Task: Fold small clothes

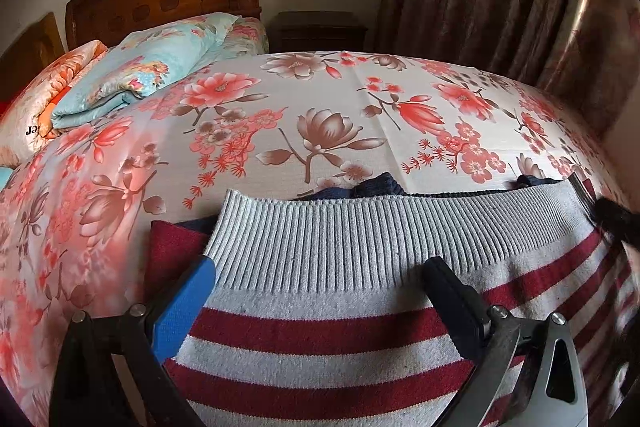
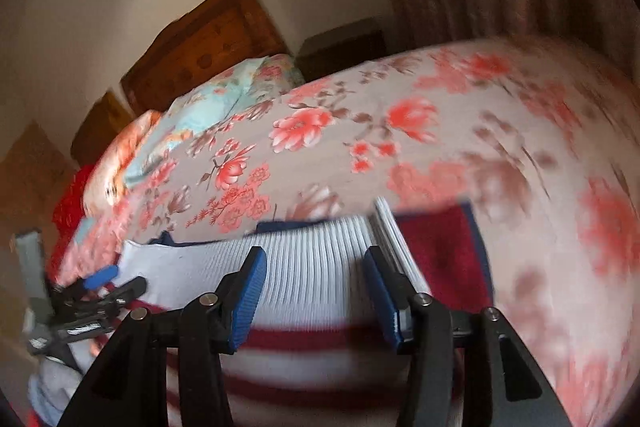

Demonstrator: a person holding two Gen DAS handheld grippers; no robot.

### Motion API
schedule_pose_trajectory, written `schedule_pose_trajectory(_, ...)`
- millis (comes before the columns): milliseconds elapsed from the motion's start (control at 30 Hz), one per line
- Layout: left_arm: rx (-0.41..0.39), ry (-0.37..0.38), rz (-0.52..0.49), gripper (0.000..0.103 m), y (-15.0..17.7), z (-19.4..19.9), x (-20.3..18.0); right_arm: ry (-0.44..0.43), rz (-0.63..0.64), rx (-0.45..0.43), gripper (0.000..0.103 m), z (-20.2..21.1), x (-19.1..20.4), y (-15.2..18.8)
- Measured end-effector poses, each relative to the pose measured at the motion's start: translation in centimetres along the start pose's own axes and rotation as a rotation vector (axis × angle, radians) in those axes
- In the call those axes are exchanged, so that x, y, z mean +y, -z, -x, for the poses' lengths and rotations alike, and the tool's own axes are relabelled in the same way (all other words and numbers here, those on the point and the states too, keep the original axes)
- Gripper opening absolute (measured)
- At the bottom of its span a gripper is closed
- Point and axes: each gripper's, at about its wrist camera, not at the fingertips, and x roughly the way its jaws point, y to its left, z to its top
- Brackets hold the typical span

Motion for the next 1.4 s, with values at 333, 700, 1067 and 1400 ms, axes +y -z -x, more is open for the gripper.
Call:
schedule_pose_trajectory(333,-0.003,-0.013,0.006,0.103,0.1,0.0,0.0,0.043,-0.058,-0.054,0.052,12.9,-3.1,11.2)
schedule_pose_trajectory(700,-0.003,-0.016,0.005,0.103,0.1,0.0,0.0,-0.02,-0.216,-0.024,0.052,15.2,-7.4,14.7)
schedule_pose_trajectory(1067,-0.002,-0.021,0.016,0.103,0.1,0.1,0.1,-0.107,-0.288,-0.02,0.05,8.6,-5.2,9.6)
schedule_pose_trajectory(1400,-0.021,-0.084,0.009,0.103,0.3,0.9,-0.3,-0.159,-0.24,-0.106,0.012,8.9,-4.9,9.4)
